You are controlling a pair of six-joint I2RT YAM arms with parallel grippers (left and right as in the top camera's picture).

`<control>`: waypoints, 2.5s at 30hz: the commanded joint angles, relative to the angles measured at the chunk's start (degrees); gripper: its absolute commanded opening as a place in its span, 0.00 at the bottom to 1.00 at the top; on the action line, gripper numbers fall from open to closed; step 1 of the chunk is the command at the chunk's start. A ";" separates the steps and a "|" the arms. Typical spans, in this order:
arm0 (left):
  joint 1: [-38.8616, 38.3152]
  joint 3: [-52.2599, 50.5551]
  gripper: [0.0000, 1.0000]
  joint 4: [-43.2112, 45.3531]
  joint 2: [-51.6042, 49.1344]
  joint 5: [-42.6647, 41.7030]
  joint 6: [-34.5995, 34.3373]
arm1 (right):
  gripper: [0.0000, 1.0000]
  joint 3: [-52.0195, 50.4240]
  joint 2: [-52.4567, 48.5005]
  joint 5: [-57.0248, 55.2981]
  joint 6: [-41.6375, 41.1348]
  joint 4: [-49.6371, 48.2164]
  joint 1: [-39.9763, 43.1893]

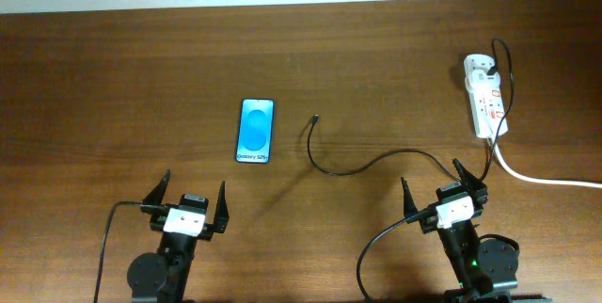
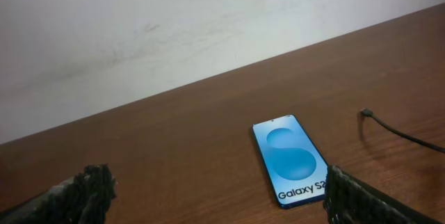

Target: Plug charger to phone and switch on socket

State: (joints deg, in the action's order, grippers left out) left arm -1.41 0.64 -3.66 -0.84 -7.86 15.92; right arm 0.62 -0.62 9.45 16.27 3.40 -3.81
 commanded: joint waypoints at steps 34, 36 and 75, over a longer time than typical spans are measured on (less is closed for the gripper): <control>0.35 -0.09 0.99 -1.07 -1.95 6.16 0.63 | 0.98 0.31 -0.48 3.43 -0.26 1.14 -5.22; 0.35 -0.09 0.99 -1.07 -1.95 6.14 0.61 | 0.99 0.28 -0.48 3.37 -0.24 1.14 -5.18; -3.23 103.19 0.99 -58.55 -101.22 -6.80 0.70 | 0.98 76.28 -63.89 14.38 -3.67 57.16 -5.18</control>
State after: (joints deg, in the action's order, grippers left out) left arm -2.90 99.11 -61.69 -99.72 -18.17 15.92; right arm 70.06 -57.60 21.93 13.21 56.18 -8.69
